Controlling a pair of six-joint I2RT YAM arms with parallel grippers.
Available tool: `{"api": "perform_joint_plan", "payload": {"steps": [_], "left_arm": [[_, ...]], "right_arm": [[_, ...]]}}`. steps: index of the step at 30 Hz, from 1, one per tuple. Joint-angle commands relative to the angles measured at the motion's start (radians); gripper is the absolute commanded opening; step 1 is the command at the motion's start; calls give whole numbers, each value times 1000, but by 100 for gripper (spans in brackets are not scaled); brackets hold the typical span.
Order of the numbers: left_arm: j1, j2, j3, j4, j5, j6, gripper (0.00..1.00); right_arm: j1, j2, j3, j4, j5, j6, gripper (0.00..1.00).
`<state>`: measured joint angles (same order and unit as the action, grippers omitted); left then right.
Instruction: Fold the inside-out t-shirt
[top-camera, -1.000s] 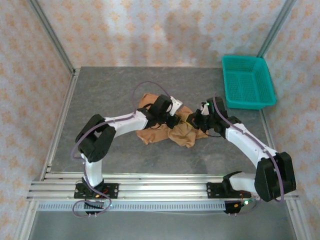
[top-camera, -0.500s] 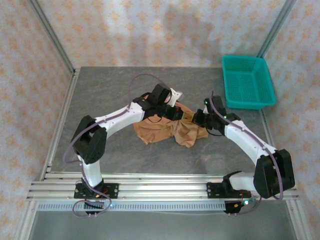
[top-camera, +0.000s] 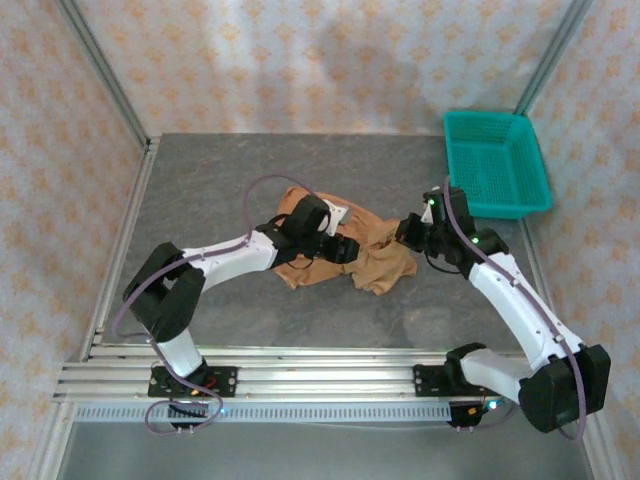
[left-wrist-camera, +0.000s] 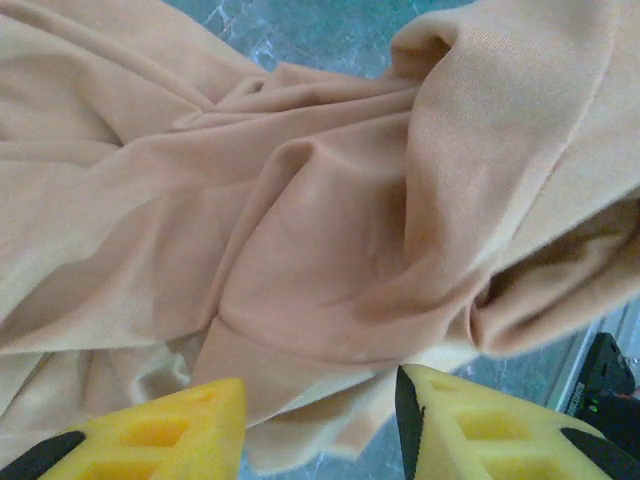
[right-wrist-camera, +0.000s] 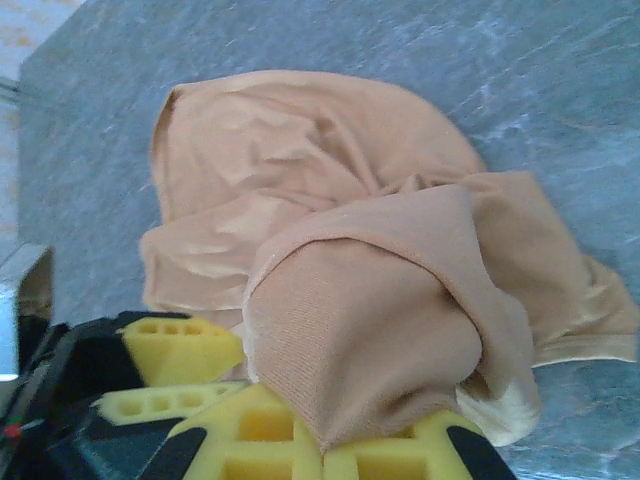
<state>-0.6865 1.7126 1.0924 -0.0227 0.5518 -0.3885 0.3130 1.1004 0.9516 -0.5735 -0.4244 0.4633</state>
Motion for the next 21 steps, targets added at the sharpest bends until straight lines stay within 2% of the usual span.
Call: {"api": "perform_joint_plan", "payload": {"steps": [1, 8, 12, 13, 16, 19, 21], "left_arm": [[-5, 6, -9, 123, -56, 17, 45], [-27, 40, -12, 188, -33, 30, 57], [-26, 86, -13, 212, -17, 21, 55], [-27, 102, -12, 219, -13, 15, 49], [-17, 134, -3, 226, -6, 5, 3], [12, 98, 5, 183, -4, 9, 0], [27, 41, 18, 121, -22, 35, 0]], "right_arm": [[1, -2, 8, 7, -75, 11, 0], [1, -4, -10, 9, -83, 16, 0], [0, 4, -5, 9, -84, 15, 0], [0, 6, -5, 10, -83, 15, 0], [-1, 5, -20, -5, -48, -17, 0], [-23, 7, -94, -34, 64, -70, 0], [-72, 16, -178, -18, 114, -74, 0]]}}
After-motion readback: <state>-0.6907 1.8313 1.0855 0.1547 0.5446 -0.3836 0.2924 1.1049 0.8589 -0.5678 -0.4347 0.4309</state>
